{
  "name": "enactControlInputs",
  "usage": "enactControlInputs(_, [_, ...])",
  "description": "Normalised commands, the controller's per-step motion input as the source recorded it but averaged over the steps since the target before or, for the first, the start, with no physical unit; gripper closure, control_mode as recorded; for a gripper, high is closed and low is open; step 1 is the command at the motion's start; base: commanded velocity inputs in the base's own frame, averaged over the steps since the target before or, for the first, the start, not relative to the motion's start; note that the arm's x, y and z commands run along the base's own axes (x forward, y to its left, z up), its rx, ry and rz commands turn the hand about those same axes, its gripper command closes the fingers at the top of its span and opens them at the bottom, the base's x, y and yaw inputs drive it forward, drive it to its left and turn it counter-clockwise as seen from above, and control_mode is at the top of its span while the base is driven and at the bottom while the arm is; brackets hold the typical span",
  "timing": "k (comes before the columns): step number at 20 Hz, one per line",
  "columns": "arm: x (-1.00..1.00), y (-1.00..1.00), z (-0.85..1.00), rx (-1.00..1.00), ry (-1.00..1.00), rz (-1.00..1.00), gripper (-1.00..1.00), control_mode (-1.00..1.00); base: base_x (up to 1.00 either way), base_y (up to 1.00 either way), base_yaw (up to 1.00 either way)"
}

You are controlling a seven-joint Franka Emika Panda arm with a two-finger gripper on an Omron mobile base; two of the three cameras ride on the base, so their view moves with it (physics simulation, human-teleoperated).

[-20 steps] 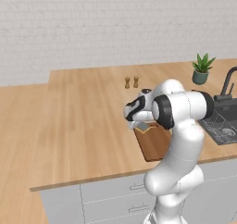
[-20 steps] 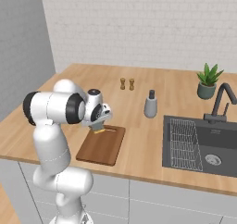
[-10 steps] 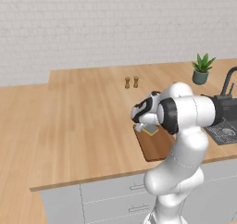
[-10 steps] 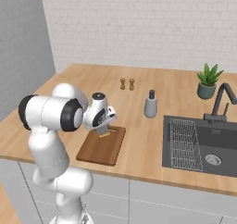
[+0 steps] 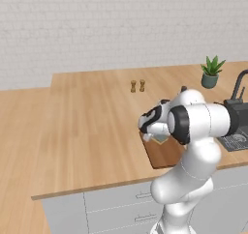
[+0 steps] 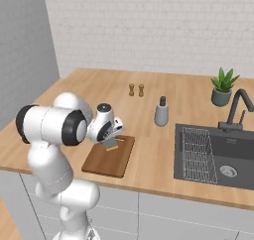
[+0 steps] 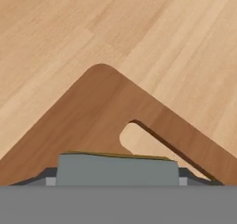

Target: Pick up the sponge from the counter and clean the cutting board by briefly scrubbing or pressing down on the cutting board. Once finished, release the sponge.

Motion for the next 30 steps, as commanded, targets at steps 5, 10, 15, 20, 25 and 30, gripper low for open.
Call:
enactControlInputs(5, [-0.73, 0.00, -0.21, 0.01, 0.00, 0.00, 1.00, -1.00, 0.00, 0.00, 0.00])
enactControlInputs(10, [-0.99, 0.00, -0.17, 0.07, -0.01, 0.00, 1.00, -1.00, 0.00, 0.00, 0.00])
enactControlInputs(15, [-0.99, 0.00, -0.18, 0.12, 0.00, 0.00, 1.00, -1.00, 0.00, 0.00, 0.00])
enactControlInputs(20, [-0.50, -0.13, -0.23, 0.13, 0.00, -0.01, 1.00, -1.00, 0.00, 0.00, 0.00])
enactControlInputs(25, [0.10, -0.52, -0.43, 0.03, 0.01, -0.05, 1.00, -1.00, 0.00, 0.00, 0.00])
enactControlInputs(30, [0.21, -0.06, -0.55, 0.05, 0.02, 0.00, 1.00, -1.00, 0.00, 0.00, 0.00])
